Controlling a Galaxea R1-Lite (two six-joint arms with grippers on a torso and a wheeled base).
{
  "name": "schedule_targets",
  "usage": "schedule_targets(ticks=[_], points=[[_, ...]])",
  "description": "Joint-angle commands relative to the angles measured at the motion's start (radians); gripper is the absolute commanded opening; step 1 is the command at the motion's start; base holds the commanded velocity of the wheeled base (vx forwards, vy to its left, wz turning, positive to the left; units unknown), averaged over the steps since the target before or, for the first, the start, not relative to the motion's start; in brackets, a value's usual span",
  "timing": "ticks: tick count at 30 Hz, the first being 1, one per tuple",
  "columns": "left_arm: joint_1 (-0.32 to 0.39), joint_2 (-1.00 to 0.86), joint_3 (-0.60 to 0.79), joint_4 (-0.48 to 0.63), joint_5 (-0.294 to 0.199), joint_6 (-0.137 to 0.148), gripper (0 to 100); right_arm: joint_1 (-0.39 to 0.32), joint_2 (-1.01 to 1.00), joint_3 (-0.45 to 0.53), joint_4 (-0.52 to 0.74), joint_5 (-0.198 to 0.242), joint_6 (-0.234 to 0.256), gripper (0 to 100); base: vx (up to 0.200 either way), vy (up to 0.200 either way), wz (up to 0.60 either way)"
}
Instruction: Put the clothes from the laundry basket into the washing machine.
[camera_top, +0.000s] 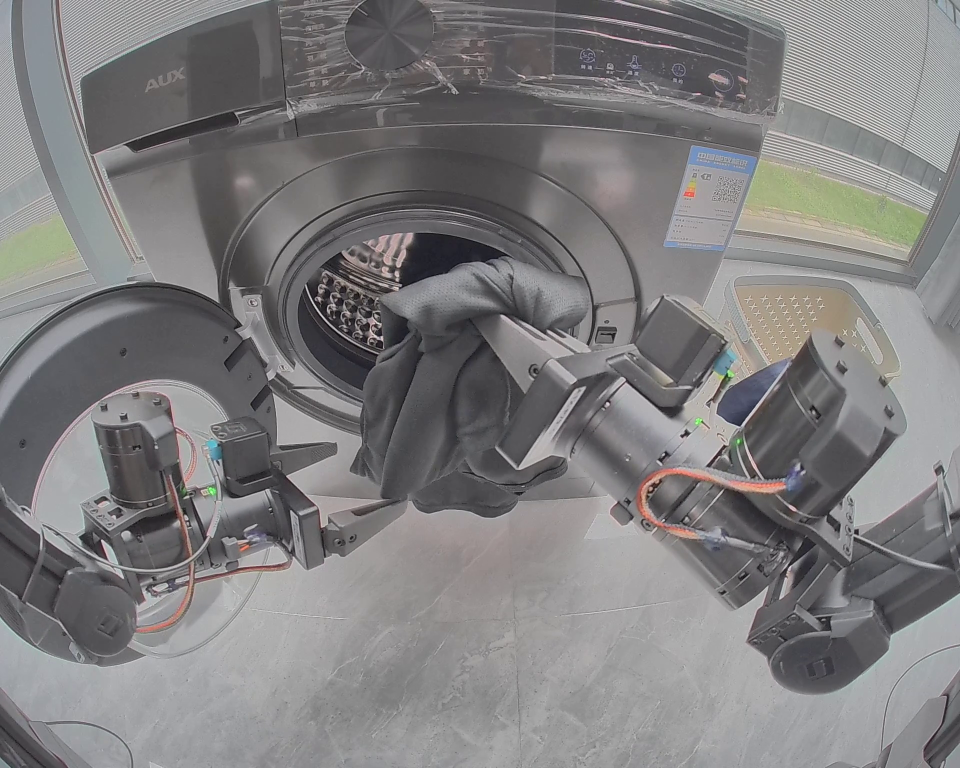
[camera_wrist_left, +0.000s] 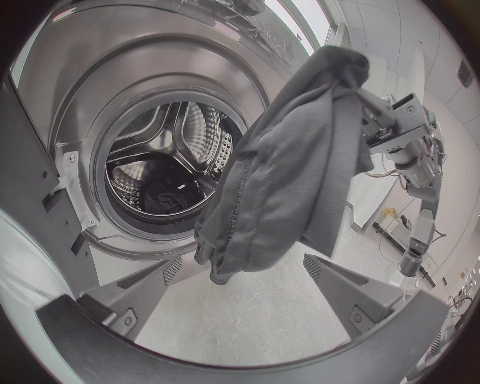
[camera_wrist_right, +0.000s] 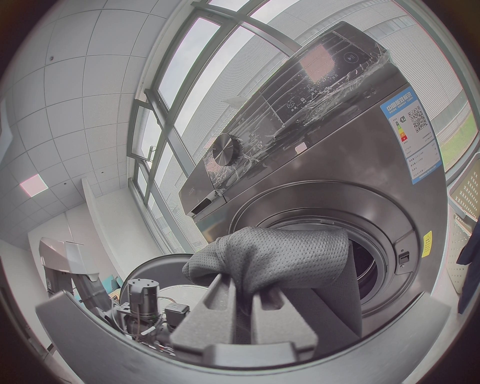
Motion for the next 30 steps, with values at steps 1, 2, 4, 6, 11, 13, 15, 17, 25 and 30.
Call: schedule_targets(ticks=[1,2,4,6,11,13,15,17,25,30], points=[[0.001,0.094,-0.036,-0.028,0.009,0.0,100,0.005,-0.003,0.001,-0.001,0.0,-0.002,0,0.0,0.0,0.0],[-0.001,0.108,-0.048,-0.041,0.015,0.0,100,0.006,-0.003,0.001,-0.002,0.001,-0.002,0,0.0,0.0,0.0],[0.001,0.13,-0.059,-0.059,0.022,0.0,100,0.009,-0.003,0.002,-0.002,0.001,-0.002,0,0.0,0.0,0.0],[0.001,0.166,-0.077,-0.099,0.032,0.0,100,0.012,-0.002,0.002,-0.002,0.0,-0.002,0,0.0,0.0,0.0],[0.008,0.231,-0.102,-0.209,0.064,-0.013,100,0.015,-0.002,0.004,-0.002,0.0,-0.002,0,0.0,0.0,0.0],[0.01,0.243,-0.108,-0.245,0.07,-0.02,100,0.015,-0.002,0.004,-0.002,0.0,-0.002,0,0.0,0.0,0.0],[0.01,0.246,-0.108,-0.281,0.072,-0.025,100,0.015,-0.003,0.01,-0.002,0.0,-0.002,0,0.0,0.0,0.0],[0.01,0.243,-0.1,-0.294,0.072,-0.027,100,0.015,-0.002,0.012,-0.002,0.0,-0.002,0,0.0,0.0,0.0],[0.014,0.228,-0.062,-0.352,0.056,-0.025,100,0.0,0.0,0.012,-0.001,0.0,-0.005,0,0.0,0.0,0.0],[0.013,0.231,-0.04,-0.406,0.055,-0.027,100,-0.017,0.003,0.013,-0.001,0.0,-0.008,0,0.0,0.0,0.0]])
